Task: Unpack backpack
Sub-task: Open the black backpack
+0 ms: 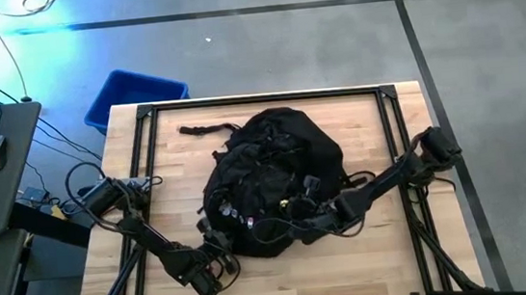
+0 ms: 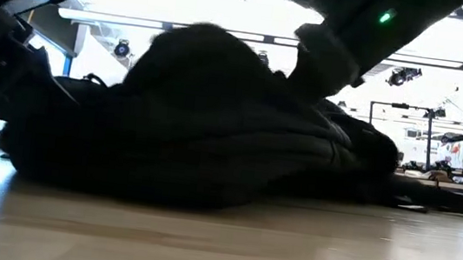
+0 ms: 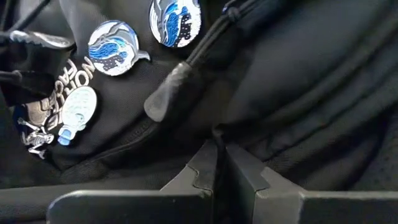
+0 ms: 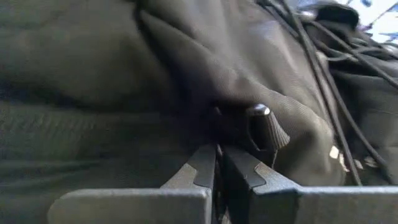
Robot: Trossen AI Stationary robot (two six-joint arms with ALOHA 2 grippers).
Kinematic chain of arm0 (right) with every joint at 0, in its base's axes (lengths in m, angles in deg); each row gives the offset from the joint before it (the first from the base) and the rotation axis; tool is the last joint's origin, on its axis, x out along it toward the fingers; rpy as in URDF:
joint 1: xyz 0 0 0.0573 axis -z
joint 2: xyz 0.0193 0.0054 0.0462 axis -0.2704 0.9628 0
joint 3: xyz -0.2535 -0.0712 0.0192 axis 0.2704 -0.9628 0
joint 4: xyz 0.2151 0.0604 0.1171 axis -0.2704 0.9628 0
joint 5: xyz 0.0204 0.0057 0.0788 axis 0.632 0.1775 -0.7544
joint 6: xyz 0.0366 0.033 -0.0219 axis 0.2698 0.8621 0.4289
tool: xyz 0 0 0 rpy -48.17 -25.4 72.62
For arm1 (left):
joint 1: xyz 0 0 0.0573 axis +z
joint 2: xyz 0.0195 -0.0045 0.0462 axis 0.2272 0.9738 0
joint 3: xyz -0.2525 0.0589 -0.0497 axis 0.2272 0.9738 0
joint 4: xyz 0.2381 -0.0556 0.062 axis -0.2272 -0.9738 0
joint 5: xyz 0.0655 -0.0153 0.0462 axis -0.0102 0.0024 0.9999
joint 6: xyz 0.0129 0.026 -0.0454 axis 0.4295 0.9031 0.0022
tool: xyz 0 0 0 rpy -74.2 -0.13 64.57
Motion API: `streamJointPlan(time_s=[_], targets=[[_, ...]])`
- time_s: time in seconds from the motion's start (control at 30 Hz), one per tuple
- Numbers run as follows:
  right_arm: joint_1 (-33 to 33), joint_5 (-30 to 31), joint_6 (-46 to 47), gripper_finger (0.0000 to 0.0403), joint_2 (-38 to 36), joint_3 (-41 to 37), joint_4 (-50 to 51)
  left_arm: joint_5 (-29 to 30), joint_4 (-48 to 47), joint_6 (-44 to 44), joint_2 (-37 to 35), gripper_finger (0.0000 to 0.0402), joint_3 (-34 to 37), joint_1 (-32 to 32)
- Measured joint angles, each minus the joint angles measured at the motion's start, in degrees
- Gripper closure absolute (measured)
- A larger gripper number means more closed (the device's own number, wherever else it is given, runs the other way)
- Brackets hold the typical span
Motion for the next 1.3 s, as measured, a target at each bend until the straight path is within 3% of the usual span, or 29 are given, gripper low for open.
streamJointPlan(time_s=[0.2,0.3,0.43,0.57,0.67,0.77,0.87,0.97,1.13,1.3], targets=[[11.3,-4.8,-6.5,0.0402,-0.1,-1.5,-3.4,1.1,-2.2,-1.1,0.1,0.0401,0.2,1.2],[13.2,-9.2,-9.4,0.0402,-0.2,-1.6,-11.5,0.0,-5.1,-3.2,0.0,0.0401,0.2,1.1],[9.7,-10.1,-11.5,0.0402,-0.2,-1.7,-18.4,-0.7,-8.1,-7.5,0.0,0.0401,0.1,0.0],[4.5,-9.4,-6.1,0.0402,-0.2,-1.7,-10.4,-1.8,-8.2,-9.1,0.0,0.0401,0.0,-1.2],[0.6,-3.2,0.6,0.0402,-0.1,-3.1,-4.6,-1.6,-7.4,-10.1,0.0,0.0401,0.1,-1.3],[-1.0,1.2,4.1,0.0402,0.0,-6.9,-5.5,-0.9,-4.6,-9.1,0.0,0.0401,0.2,-1.0],[0.1,3.1,3.7,0.0403,0.0,-12.0,-12.5,-1.2,-2.0,-5.3,0.2,0.0401,-0.6,-0.8],[2.5,1.3,-0.8,0.0403,-0.1,-17.9,-26.9,-4.3,-5.6,-0.3,0.3,0.0401,-5.2,-0.8],[4.8,-9.4,-12.8,0.0403,0.2,-23.8,-50.2,-9.6,-12.5,10.8,0.3,0.0401,-18.3,-1.8],[1.6,-10.9,-19.8,0.0403,0.2,-20.5,-47.3,-7.3,-11.7,28.9,0.3,0.0387,-28.6,-1.6]])
